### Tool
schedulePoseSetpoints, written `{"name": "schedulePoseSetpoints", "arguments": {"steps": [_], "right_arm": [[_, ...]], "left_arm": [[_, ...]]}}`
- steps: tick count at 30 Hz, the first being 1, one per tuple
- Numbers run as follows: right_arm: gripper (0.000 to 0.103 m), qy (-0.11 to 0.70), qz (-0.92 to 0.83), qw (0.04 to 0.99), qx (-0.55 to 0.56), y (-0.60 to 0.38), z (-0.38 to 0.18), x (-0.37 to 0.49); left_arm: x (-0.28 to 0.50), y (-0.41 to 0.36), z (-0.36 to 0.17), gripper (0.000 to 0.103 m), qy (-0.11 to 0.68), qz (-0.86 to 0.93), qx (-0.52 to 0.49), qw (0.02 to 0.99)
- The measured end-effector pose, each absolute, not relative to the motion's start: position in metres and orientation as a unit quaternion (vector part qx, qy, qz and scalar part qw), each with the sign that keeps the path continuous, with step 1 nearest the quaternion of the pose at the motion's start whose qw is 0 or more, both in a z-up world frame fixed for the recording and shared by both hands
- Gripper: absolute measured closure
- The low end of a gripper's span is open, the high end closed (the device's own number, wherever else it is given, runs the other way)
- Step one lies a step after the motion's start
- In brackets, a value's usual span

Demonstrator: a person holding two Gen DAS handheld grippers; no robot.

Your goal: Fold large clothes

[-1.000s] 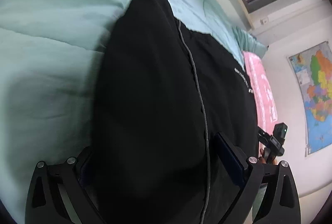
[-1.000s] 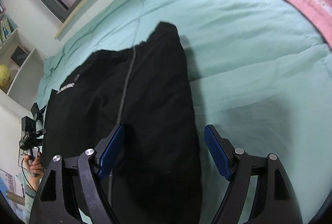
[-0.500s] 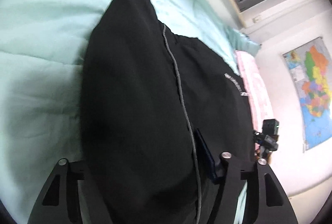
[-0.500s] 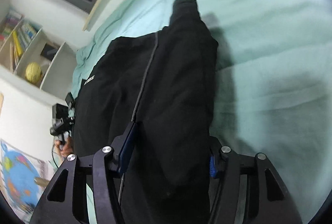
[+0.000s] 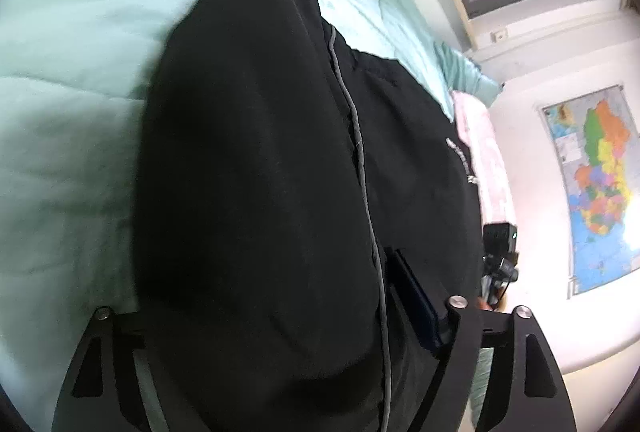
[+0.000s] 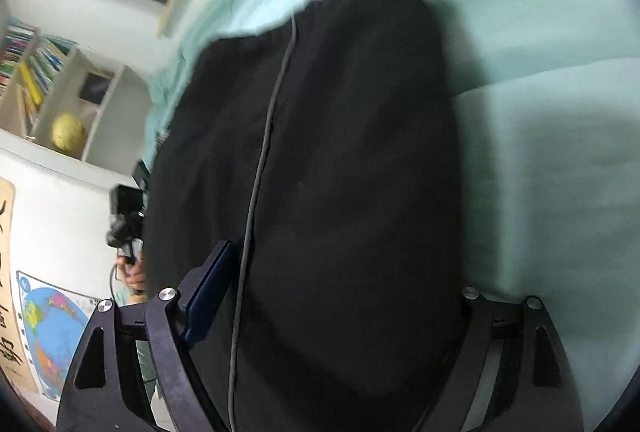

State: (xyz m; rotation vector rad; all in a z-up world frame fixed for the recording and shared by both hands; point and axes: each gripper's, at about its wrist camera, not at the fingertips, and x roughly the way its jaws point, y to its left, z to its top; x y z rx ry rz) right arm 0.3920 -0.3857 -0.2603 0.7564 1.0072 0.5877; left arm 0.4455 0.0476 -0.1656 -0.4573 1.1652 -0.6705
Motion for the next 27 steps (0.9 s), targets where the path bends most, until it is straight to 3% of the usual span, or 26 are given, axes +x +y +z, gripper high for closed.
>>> {"name": "schedulePoseSetpoints", "arguments": {"steps": [2, 3, 6, 9, 13, 19, 23, 27], "right_arm": [[0.023, 0.457, 0.258, 0.789, 0.318, -0.375, -0.250, 0.395], [0.031, 0.453, 0.254, 0.797, 0.308, -0.373, -0.245, 0.392], [0.053, 0.405, 0.243, 0.837, 0.277, -0.369, -0.218, 0.364], [0.062, 0.368, 0.230, 0.865, 0.254, -0.360, -0.182, 0.333], [0.068, 0.339, 0.232, 0.882, 0.233, -0.340, -0.137, 0.292], [0.068, 0.324, 0.238, 0.893, 0.202, -0.312, -0.080, 0.211], [0.068, 0.327, 0.240, 0.891, 0.205, -0.311, -0.069, 0.183], [0.068, 0.358, 0.236, 0.879, 0.206, -0.306, -0.086, 0.175]], "left_arm": [[0.444, 0.041, -0.162, 0.021, 0.529, -0.302, -0.196, 0.769], [0.440, 0.041, -0.159, 0.025, 0.521, -0.300, -0.187, 0.777], [0.419, 0.040, -0.141, 0.058, 0.487, -0.296, -0.162, 0.806], [0.392, 0.037, -0.112, 0.066, 0.452, -0.296, -0.160, 0.826], [0.344, 0.027, -0.062, 0.067, 0.416, -0.307, -0.153, 0.842], [0.257, 0.025, 0.009, 0.067, 0.373, -0.324, -0.133, 0.859], [0.222, 0.028, 0.017, 0.067, 0.367, -0.323, -0.127, 0.863], [0.206, 0.048, -0.017, 0.067, 0.394, -0.317, -0.158, 0.848]]}}
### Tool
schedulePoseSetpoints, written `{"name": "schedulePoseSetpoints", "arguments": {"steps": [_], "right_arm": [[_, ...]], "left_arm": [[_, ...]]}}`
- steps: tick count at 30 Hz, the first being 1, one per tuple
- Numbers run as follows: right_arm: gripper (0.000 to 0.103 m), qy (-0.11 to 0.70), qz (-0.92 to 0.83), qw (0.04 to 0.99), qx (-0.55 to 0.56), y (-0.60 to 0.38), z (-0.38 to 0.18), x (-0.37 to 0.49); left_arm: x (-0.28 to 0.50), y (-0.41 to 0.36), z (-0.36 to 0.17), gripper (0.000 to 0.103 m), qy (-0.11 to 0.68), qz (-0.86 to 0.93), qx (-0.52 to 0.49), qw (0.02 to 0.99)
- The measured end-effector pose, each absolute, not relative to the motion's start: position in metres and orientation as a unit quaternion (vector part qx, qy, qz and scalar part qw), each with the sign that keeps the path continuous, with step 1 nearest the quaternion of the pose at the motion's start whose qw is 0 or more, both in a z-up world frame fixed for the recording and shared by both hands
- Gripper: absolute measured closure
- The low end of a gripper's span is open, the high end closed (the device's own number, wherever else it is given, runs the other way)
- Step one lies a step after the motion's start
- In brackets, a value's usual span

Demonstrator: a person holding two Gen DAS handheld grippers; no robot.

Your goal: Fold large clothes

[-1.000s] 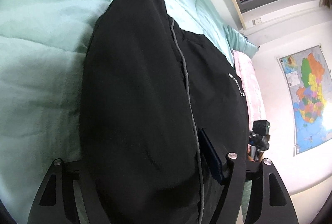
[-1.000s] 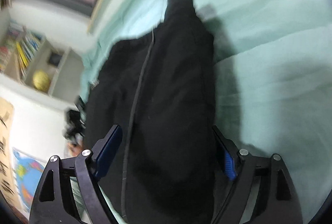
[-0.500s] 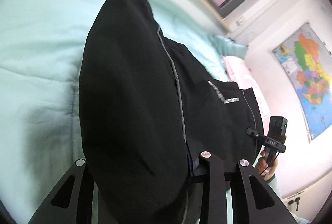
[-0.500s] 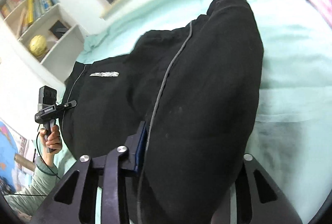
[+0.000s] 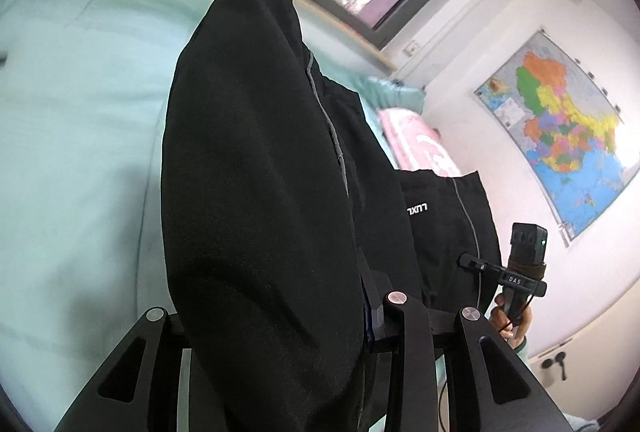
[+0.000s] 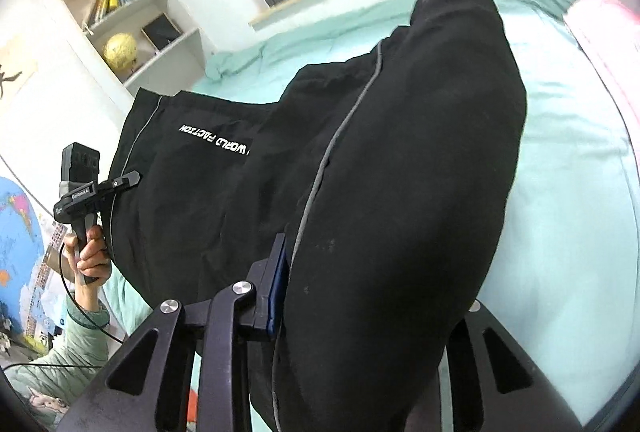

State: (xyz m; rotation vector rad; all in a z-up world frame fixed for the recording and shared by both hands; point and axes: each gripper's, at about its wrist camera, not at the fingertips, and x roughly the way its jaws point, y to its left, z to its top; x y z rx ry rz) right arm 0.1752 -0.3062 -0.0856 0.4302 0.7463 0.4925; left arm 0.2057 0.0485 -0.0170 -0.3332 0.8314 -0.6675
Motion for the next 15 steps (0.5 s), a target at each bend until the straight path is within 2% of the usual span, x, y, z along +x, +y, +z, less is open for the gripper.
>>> {"name": "schedulePoseSetpoints", "arguments": {"steps": [5, 7, 9, 12, 14, 15], "right_arm": [[0.067, 0.406, 0.213, 0.868, 0.190, -0.294, -0.140, 0.195], [0.053, 0.422, 0.142, 0.877, 0.182, -0.297, -0.173, 0.202], [0.047, 0.424, 0.140, 0.856, 0.259, -0.316, -0.206, 0.203], [0.040, 0.405, 0.166, 0.814, 0.383, -0.353, -0.247, 0.190], [0.036, 0.385, 0.173, 0.795, 0.436, -0.372, -0.260, 0.175], [0.033, 0.381, 0.149, 0.802, 0.435, -0.379, -0.258, 0.167]], "left_arm": [[0.216, 0.064, -0.104, 0.064, 0.436, -0.254, -0.175, 0.845], [0.227, 0.082, -0.142, 0.051, 0.456, -0.213, -0.211, 0.838], [0.236, 0.111, -0.177, 0.046, 0.460, -0.239, -0.307, 0.798], [0.239, 0.146, -0.204, 0.045, 0.464, -0.280, -0.424, 0.726], [0.232, 0.161, -0.199, 0.045, 0.457, -0.264, -0.431, 0.732], [0.226, 0.167, -0.187, 0.045, 0.452, -0.244, -0.403, 0.758]]}}
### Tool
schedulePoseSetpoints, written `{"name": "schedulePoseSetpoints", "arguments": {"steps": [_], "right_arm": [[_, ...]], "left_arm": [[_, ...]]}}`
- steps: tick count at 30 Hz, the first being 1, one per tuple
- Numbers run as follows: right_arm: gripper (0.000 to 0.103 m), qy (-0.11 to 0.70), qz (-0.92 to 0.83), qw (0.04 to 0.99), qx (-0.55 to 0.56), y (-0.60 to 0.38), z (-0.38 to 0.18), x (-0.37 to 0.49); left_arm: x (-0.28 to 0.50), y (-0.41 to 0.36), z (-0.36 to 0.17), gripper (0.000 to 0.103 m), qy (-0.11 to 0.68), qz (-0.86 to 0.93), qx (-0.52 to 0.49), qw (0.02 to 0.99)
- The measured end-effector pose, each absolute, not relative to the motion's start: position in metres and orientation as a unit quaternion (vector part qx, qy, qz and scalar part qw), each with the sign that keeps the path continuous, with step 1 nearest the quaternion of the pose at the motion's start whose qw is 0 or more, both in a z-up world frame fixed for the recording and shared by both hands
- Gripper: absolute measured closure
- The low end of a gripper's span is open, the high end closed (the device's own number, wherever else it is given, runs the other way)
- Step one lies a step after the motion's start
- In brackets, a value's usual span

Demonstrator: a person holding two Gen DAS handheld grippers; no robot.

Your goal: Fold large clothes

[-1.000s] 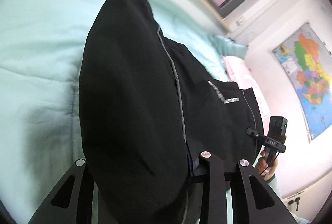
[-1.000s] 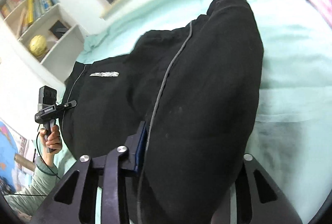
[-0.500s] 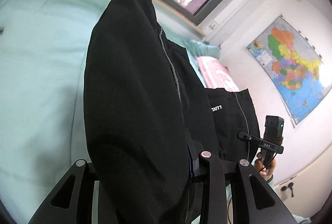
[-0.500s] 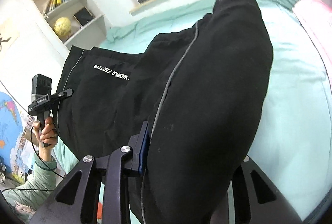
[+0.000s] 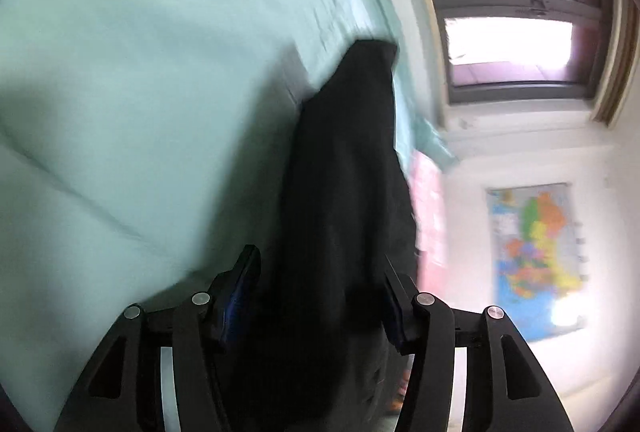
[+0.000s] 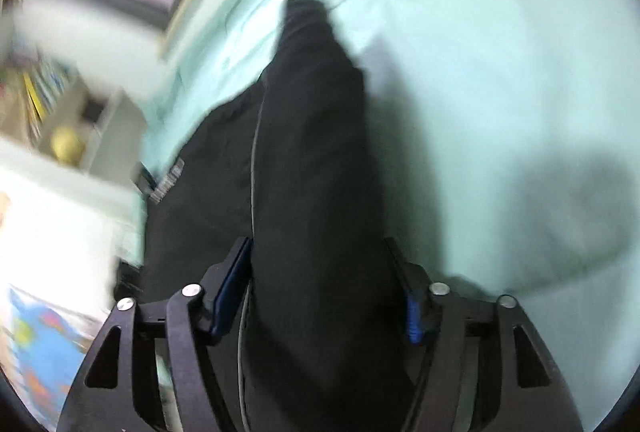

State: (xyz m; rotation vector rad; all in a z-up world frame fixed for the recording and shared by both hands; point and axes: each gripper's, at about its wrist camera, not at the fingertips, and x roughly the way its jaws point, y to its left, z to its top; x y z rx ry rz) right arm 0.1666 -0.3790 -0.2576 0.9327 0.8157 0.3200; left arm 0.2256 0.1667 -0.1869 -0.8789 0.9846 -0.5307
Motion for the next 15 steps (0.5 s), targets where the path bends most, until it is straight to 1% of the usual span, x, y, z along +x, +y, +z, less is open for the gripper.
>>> {"name": "schedulePoseSetpoints", "arguments": {"steps": [4, 5, 6, 9, 12, 15], "right_arm": [[0.032, 0.358, 0.094, 0.848, 0.379, -0.390, -0.224, 0.130], [0.032, 0.345, 0.087, 0.864, 0.356, -0.385, -0.207, 0.121], [0.032, 0.333, 0.086, 0.877, 0.336, -0.377, -0.192, 0.115], [0.032, 0.312, 0.095, 0.907, 0.268, -0.342, -0.154, 0.109], [0.031, 0.337, 0.102, 0.911, 0.216, -0.282, -0.143, 0.127], [0.031, 0.409, 0.089, 0.893, 0.166, -0.229, -0.174, 0.152]], "left_arm": [[0.198, 0.160, -0.126, 0.045, 0.429, -0.153, -0.251, 0.854], [0.190, 0.151, -0.109, 0.045, 0.418, -0.126, -0.199, 0.877], [0.187, 0.161, -0.099, 0.045, 0.410, -0.113, -0.164, 0.890], [0.173, 0.123, -0.075, 0.044, 0.388, -0.127, -0.107, 0.906], [0.172, 0.081, -0.076, 0.043, 0.395, -0.160, -0.075, 0.901], [0.175, 0.029, -0.101, 0.043, 0.426, -0.180, -0.045, 0.885]]}}
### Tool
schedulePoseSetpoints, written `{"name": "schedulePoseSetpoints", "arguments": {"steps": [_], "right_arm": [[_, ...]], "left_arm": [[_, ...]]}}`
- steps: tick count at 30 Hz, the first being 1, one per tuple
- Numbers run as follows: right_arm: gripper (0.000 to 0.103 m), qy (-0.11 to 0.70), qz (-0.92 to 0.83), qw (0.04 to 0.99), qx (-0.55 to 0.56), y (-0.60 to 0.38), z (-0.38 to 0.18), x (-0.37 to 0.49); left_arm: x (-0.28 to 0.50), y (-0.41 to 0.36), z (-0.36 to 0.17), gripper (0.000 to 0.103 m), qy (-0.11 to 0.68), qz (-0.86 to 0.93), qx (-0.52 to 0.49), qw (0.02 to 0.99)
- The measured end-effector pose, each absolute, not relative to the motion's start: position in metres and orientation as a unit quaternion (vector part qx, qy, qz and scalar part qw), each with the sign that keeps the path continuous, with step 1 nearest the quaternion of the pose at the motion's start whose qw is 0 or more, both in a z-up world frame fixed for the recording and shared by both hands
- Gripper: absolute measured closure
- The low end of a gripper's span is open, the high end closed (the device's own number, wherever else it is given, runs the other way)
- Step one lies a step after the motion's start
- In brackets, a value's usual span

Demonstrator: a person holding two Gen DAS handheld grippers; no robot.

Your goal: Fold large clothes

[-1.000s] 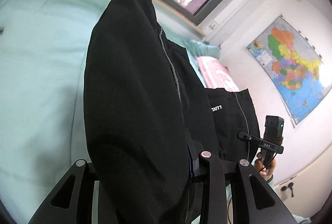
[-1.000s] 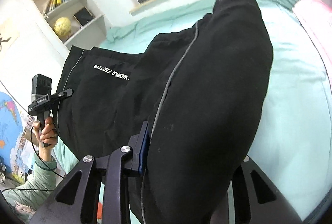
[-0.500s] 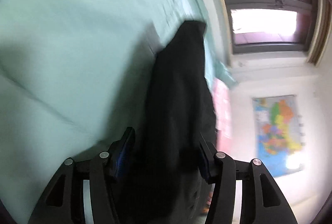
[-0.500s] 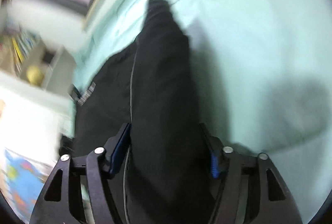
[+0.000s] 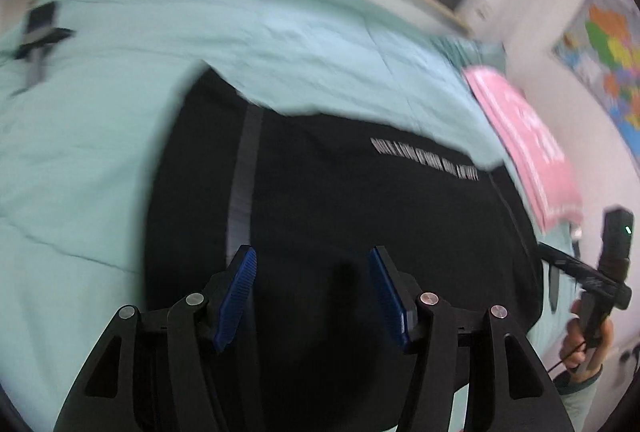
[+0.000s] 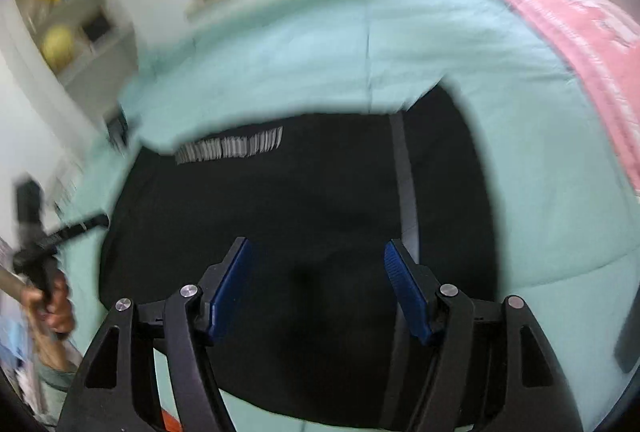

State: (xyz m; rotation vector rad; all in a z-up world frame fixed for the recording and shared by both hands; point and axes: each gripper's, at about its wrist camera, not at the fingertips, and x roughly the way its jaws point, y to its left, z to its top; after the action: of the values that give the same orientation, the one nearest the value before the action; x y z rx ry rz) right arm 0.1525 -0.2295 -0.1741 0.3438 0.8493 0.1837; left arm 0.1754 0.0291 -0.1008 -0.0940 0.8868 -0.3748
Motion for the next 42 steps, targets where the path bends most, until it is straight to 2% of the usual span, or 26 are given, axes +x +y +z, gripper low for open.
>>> {"name": "schedulePoseSetpoints", "arguments": {"steps": [1, 4, 7, 11, 16, 23, 25, 27, 30, 36, 42], "right_arm": [[0.031, 0.435, 0.079, 0.886, 0.140, -0.214, -0.189, 0.162], [0.030, 0.442, 0.038, 0.894, 0.066, -0.184, -0.208, 0.175], [0.030, 0.445, 0.037, 0.891, 0.080, -0.190, -0.214, 0.177], [0.030, 0.409, 0.031, 0.906, 0.103, -0.200, -0.217, 0.159], [0.030, 0.384, 0.036, 0.915, 0.122, -0.204, -0.210, 0.126], [0.030, 0.297, 0.053, 0.943, 0.140, -0.198, -0.131, 0.070], [0.030, 0.281, 0.041, 0.950, 0.132, -0.194, -0.110, 0.050], [0.030, 0.264, 0.037, 0.954, 0.134, -0.192, -0.092, 0.033], [0.030, 0.237, 0.042, 0.960, 0.141, -0.190, -0.069, 0.015], [0.029, 0.213, 0.034, 0.967, 0.137, -0.174, -0.046, -0.011], [0.029, 0.235, 0.027, 0.965, 0.111, -0.157, -0.054, -0.013]], "left_arm": [[0.172, 0.021, -0.113, 0.043, 0.429, -0.175, -0.027, 0.886], [0.173, -0.008, -0.145, 0.040, 0.414, -0.133, 0.062, 0.898], [0.188, 0.004, -0.153, 0.041, 0.428, -0.132, 0.003, 0.894], [0.177, 0.000, -0.149, 0.040, 0.407, -0.124, 0.007, 0.905], [0.123, -0.017, -0.128, 0.041, 0.334, -0.094, 0.045, 0.937], [0.053, -0.035, -0.051, 0.040, 0.232, -0.095, 0.055, 0.966], [0.037, -0.043, -0.029, 0.031, 0.213, -0.093, 0.056, 0.971], [0.014, -0.047, -0.010, 0.029, 0.187, -0.086, 0.068, 0.976], [-0.020, -0.052, 0.013, 0.020, 0.143, -0.072, 0.079, 0.984], [-0.058, -0.063, 0.030, 0.019, 0.125, -0.114, 0.085, 0.982], [-0.058, -0.060, 0.023, 0.019, 0.141, -0.109, 0.070, 0.981]]}}
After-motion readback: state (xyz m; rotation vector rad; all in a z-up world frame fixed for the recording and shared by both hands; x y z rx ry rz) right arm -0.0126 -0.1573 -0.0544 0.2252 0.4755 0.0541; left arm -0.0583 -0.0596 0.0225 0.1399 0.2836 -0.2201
